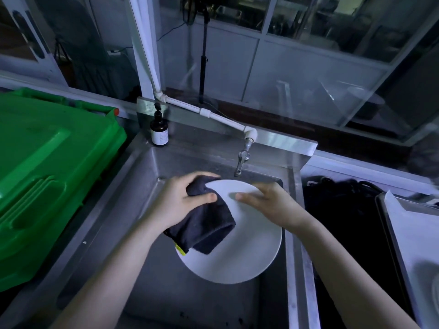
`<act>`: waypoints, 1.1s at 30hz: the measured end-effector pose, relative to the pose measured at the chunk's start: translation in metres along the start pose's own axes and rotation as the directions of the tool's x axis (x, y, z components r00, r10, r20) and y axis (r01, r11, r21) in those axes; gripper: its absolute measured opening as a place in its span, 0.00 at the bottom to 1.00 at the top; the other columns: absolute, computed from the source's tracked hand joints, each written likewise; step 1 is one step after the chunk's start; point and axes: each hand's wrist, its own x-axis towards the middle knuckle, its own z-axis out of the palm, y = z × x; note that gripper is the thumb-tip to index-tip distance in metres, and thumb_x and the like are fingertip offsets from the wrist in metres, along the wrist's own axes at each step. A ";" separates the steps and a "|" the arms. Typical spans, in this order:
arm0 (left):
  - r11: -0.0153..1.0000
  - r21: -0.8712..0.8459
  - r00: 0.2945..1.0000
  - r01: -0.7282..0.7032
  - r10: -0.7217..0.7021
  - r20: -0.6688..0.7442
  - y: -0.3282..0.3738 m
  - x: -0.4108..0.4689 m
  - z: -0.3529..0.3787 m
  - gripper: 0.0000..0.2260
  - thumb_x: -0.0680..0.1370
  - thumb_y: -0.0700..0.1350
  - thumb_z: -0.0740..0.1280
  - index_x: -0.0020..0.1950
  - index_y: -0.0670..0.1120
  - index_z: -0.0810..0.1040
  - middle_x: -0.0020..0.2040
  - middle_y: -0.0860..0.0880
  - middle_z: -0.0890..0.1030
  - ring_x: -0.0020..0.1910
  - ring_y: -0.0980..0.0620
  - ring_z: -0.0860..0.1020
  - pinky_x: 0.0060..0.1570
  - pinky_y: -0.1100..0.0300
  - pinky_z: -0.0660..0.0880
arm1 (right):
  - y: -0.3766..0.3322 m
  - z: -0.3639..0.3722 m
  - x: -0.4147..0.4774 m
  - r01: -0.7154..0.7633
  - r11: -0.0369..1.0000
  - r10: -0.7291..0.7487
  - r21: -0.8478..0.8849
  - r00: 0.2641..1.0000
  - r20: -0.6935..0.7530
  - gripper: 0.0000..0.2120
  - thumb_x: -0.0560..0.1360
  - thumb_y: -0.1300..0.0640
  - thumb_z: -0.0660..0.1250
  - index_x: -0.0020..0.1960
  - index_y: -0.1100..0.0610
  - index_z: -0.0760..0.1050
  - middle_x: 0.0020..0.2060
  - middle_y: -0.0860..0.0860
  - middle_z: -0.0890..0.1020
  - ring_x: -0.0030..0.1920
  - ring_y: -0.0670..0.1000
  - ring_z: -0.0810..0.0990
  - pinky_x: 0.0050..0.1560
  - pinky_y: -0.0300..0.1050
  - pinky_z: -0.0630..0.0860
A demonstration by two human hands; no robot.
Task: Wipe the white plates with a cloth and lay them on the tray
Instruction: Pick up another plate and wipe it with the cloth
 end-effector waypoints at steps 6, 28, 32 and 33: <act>0.920 -0.341 0.868 0.194 -0.323 -0.377 -0.021 -0.017 0.025 0.11 0.72 0.49 0.73 0.49 0.64 0.81 0.46 0.60 0.85 0.48 0.62 0.82 0.45 0.71 0.74 | 0.005 0.008 -0.006 -0.027 0.881 0.226 0.472 0.900 -0.372 0.06 0.74 0.51 0.74 0.39 0.49 0.86 0.33 0.49 0.85 0.32 0.47 0.82 0.32 0.41 0.77; 0.767 -0.534 0.785 0.355 -0.555 -0.275 -0.029 0.007 -0.012 0.05 0.77 0.43 0.70 0.46 0.52 0.85 0.44 0.52 0.87 0.44 0.57 0.84 0.40 0.65 0.78 | 0.021 0.005 -0.026 0.564 0.044 -0.728 -0.824 0.584 0.360 0.15 0.79 0.63 0.63 0.62 0.58 0.82 0.63 0.56 0.81 0.64 0.58 0.80 0.59 0.56 0.79; 0.594 -0.724 0.779 0.350 -0.614 -0.127 -0.027 0.011 -0.019 0.07 0.82 0.42 0.63 0.48 0.48 0.81 0.37 0.51 0.85 0.37 0.57 0.83 0.34 0.66 0.78 | 0.017 0.011 -0.029 0.557 0.167 -0.731 -0.814 0.624 0.277 0.18 0.72 0.67 0.71 0.61 0.57 0.83 0.60 0.53 0.83 0.60 0.54 0.83 0.54 0.50 0.82; 0.531 -0.772 0.761 0.348 -0.641 -0.098 -0.026 0.011 -0.020 0.07 0.83 0.44 0.61 0.49 0.47 0.78 0.35 0.52 0.85 0.34 0.57 0.83 0.32 0.65 0.79 | 0.017 0.013 -0.031 0.542 0.271 -0.710 -0.795 0.671 0.215 0.19 0.71 0.67 0.73 0.61 0.56 0.83 0.60 0.52 0.84 0.60 0.53 0.83 0.53 0.48 0.82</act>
